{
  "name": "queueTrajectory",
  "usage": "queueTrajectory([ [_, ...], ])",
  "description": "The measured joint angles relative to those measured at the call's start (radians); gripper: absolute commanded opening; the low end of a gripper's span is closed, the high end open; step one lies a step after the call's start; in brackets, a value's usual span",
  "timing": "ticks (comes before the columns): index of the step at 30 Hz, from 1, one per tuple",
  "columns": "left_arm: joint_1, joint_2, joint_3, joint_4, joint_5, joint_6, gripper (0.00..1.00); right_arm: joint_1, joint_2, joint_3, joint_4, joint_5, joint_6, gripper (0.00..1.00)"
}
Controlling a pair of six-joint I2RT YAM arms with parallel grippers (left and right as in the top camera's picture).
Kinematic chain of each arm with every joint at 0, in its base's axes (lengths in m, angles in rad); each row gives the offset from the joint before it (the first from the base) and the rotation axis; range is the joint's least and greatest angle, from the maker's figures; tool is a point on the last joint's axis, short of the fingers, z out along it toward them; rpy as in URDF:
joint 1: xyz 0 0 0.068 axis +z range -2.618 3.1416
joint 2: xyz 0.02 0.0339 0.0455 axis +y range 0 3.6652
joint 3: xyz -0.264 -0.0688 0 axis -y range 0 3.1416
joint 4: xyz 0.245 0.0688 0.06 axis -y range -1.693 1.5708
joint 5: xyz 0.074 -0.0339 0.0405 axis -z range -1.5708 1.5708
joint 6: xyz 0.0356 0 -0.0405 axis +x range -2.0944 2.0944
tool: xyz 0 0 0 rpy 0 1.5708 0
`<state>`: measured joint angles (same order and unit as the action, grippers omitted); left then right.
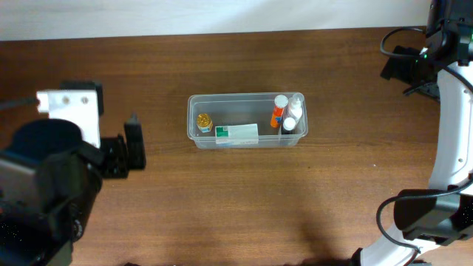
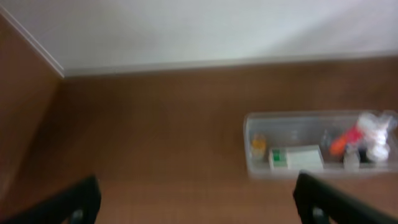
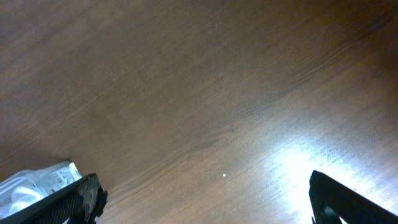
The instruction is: Pack container
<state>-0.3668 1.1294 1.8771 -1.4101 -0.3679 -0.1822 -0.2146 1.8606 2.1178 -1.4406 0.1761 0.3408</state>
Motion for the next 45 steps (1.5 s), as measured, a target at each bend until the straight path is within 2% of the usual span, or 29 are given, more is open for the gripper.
queueTrajectory([
  [2,0.0,0.016,-0.023,-0.047,0.0,-0.042,0.99,0.0,0.0,0.0,0.0,0.0,0.0,0.98],
  [8,0.0,0.1,-0.119,-0.047,0.07,-0.092,0.99,0.0,0.0,0.0,0.0,0.0,0.0,0.98],
  [16,0.0,0.217,-0.138,-0.047,0.175,-0.106,0.99,0.0,0.0,0.0,0.0,0.0,0.0,0.98],
  [23,0.0,0.298,-0.139,-0.148,0.177,-0.106,0.99,0.0,0.0,0.0,0.0,0.0,0.0,0.98],
  [26,0.0,0.322,-0.16,-0.126,0.173,-0.107,0.99,0.0,0.0,0.0,0.0,0.0,0.0,0.98],
  [30,0.0,0.318,-0.266,0.037,0.134,-0.107,0.99,0.0,0.0,0.0,0.0,0.0,0.0,0.98],
  [37,0.008,0.248,-0.626,0.486,0.05,-0.111,0.99,0.0,0.0,0.0,0.0,0.0,0.0,0.98],
  [45,0.008,0.024,-1.135,1.157,-0.026,-0.115,0.99,0.0,0.0,0.0,0.0,0.0,0.0,0.98],
])
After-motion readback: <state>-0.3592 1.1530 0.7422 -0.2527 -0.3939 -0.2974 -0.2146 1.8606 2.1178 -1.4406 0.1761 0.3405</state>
